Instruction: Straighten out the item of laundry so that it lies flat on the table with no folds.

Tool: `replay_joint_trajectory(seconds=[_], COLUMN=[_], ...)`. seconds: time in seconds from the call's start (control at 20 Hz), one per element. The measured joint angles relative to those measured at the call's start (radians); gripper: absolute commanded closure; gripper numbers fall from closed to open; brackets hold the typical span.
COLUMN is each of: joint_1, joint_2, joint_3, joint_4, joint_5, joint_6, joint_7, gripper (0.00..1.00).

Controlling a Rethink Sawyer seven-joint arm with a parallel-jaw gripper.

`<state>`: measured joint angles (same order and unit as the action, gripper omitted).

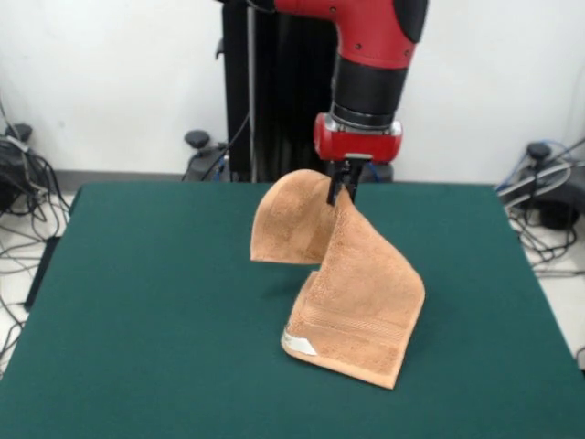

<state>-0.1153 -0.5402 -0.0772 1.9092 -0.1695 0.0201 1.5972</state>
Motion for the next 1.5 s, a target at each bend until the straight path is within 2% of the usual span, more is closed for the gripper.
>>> replay_joint_trajectory(seconds=[0.5,1.1,1.5], joint_1=[0.012,0.029,0.029], joint_2=[-0.020,-0.189,-0.250], joint_3=[-0.004,-0.008,-0.008], joint_4=[0.000,0.001,0.001], joint_5=[0.051,0.071,0.071], joint_6=[0.046,0.282,0.292], joint_7=[0.000,0.000,0.000], gripper=[1.00,1.00,1.00])
